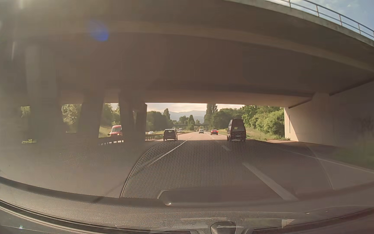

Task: Follow the waypoints while adhering to traffic rules and regulations

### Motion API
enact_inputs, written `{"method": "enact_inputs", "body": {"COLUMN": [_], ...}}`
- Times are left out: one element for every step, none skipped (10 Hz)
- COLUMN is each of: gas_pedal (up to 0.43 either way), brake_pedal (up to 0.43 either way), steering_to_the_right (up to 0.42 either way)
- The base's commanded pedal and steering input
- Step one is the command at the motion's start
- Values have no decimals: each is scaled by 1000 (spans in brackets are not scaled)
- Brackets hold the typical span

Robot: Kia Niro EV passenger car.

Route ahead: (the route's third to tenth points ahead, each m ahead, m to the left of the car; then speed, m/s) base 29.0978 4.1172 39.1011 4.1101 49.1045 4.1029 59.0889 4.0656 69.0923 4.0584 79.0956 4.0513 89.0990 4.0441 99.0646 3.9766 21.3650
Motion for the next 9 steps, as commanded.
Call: {"method": "enact_inputs", "body": {"gas_pedal": [228, 228, 228, 228, 228, 228, 220, 220, 220], "brake_pedal": [0, 0, 0, 0, 0, 0, 0, 0, 0], "steering_to_the_right": [-3, -3, -3, -3, -3, -3, -3, -3, -3]}}
